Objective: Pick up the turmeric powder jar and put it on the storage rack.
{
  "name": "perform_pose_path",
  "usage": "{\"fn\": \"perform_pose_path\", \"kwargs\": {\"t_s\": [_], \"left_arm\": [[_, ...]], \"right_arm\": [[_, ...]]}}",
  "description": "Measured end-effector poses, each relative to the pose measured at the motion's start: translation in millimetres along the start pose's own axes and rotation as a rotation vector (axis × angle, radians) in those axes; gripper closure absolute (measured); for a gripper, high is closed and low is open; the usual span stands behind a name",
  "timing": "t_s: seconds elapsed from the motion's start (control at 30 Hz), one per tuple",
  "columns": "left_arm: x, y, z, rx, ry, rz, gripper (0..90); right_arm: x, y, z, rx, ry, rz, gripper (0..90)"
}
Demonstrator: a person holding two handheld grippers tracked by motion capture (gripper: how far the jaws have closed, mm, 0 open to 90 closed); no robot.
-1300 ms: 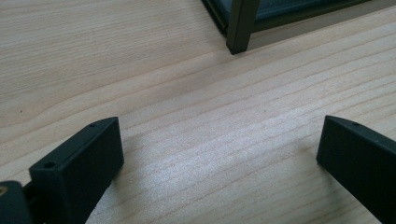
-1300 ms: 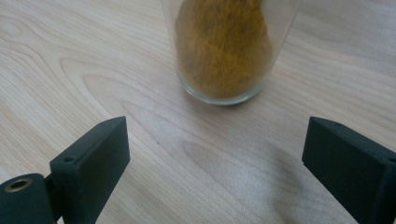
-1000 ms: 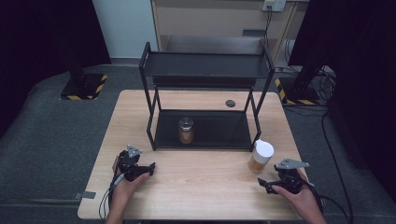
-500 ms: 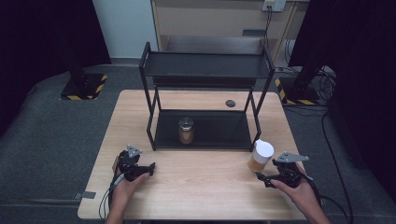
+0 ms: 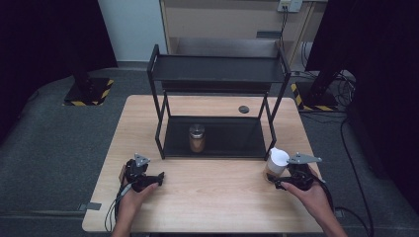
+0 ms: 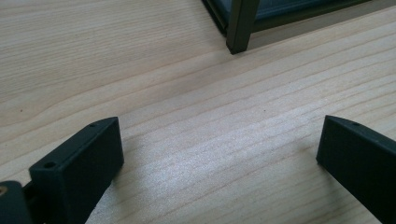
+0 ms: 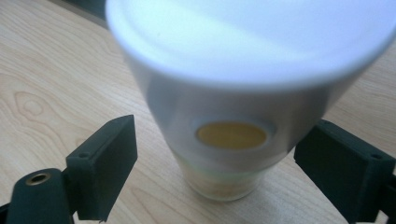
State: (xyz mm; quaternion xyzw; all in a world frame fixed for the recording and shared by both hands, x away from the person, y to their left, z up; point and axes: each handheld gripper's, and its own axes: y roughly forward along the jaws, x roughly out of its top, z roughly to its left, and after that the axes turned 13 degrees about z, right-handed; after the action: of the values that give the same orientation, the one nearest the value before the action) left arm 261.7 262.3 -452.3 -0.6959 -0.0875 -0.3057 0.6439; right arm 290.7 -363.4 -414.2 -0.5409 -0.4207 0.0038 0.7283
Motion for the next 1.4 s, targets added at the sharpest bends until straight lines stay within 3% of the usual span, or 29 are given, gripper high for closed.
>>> {"fn": "perform_pose_path", "kwargs": {"t_s": [0.67,1.4], "left_arm": [[0.1,0.0,0.0,0.0,0.0,0.0,0.0],[0.1,0.0,0.1,0.0,0.0,0.001,0.0]], "right_arm": [[13.2,6.7,5.7,-0.038,-0.003,0.005,29.7],[6.3,2.2,18.1,-0.075,-0.005,-0.027,31.8]]}}
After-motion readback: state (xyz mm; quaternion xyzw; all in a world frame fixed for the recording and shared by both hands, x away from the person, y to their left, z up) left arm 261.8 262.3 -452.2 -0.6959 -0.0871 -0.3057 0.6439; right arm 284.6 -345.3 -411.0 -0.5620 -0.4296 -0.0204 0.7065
